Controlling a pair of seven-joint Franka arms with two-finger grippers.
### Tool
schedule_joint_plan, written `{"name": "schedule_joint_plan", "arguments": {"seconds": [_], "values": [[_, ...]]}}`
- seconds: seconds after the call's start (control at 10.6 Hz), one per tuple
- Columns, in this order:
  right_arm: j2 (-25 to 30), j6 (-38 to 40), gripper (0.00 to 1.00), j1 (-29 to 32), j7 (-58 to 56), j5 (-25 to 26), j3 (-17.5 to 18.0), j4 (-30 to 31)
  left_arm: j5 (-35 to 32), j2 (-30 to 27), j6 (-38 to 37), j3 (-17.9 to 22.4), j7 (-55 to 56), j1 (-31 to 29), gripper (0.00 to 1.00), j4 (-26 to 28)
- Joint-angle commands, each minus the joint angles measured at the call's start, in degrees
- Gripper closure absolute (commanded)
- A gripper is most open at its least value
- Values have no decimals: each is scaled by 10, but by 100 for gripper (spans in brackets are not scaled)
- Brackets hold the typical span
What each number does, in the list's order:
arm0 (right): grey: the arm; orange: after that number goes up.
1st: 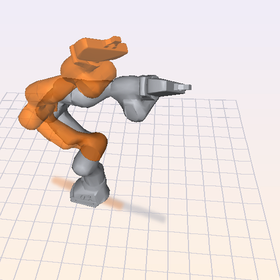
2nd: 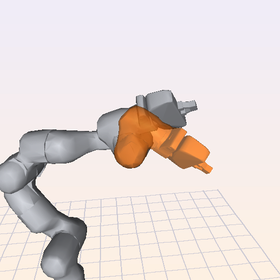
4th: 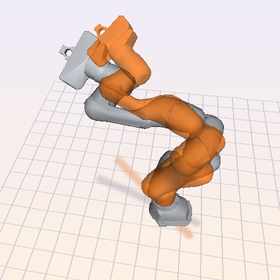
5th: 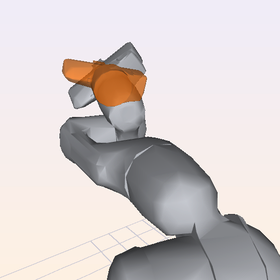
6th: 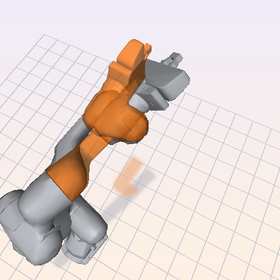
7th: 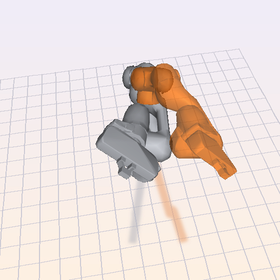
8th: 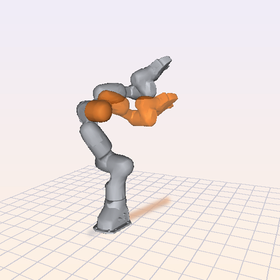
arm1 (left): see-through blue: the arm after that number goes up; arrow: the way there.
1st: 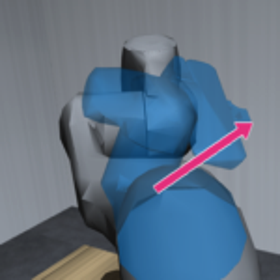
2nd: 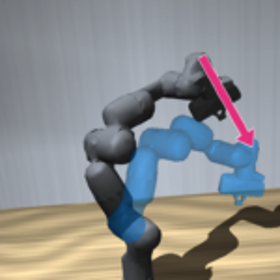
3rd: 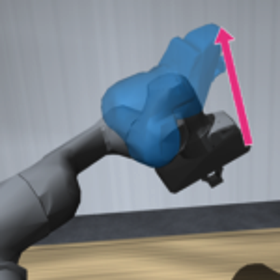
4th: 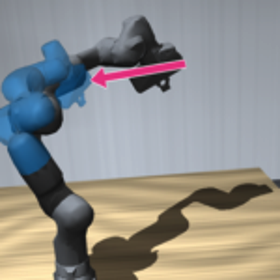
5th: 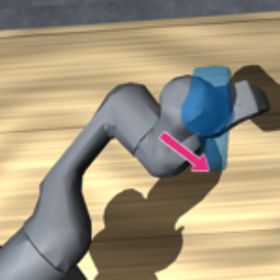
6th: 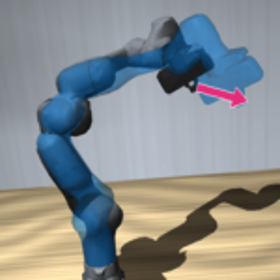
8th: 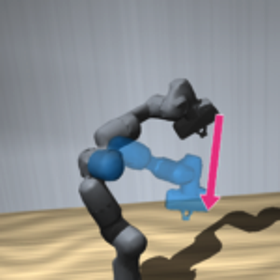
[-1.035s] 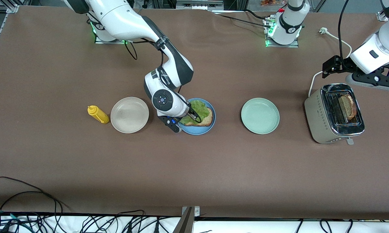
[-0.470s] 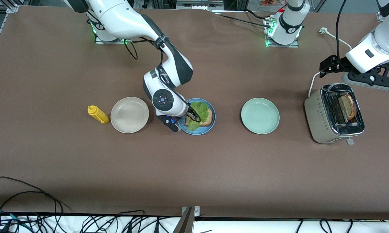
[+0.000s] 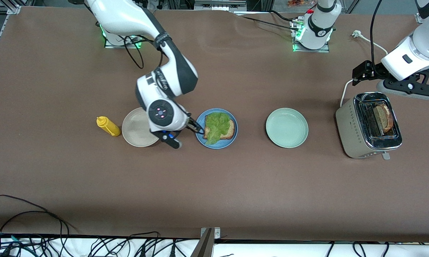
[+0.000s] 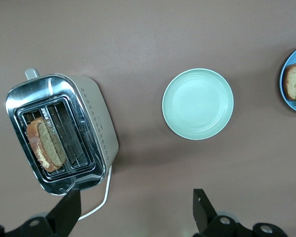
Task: Make sandwich in blue plate with both arms
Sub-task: 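Move the right gripper back toward the yellow squeeze bottle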
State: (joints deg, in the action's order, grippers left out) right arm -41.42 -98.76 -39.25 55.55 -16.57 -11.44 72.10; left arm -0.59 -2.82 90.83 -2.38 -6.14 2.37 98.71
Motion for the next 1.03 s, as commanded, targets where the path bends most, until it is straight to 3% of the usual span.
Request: {"name": "schedule_joint_plan", "arguments": {"seconds": [0.0,0.28,0.56,0.75,0.94], "values": [[32,86,0,1,-177,14,-82,1,6,-7,-2,-6,-6,-9,0,1],[60,111,0,1,-354,48,-151,1,5,-8,-2,-3,-6,-1,0,1],[73,109,0,0,-520,50,-217,21,6,-8,-2,-3,-5,1,0,1],[106,98,0,39,-575,58,-210,69,5,-8,-2,-3,-5,2,0,1],[140,67,0,98,-656,67,-178,120,5,-8,-2,-3,-4,3,0,1]]}}
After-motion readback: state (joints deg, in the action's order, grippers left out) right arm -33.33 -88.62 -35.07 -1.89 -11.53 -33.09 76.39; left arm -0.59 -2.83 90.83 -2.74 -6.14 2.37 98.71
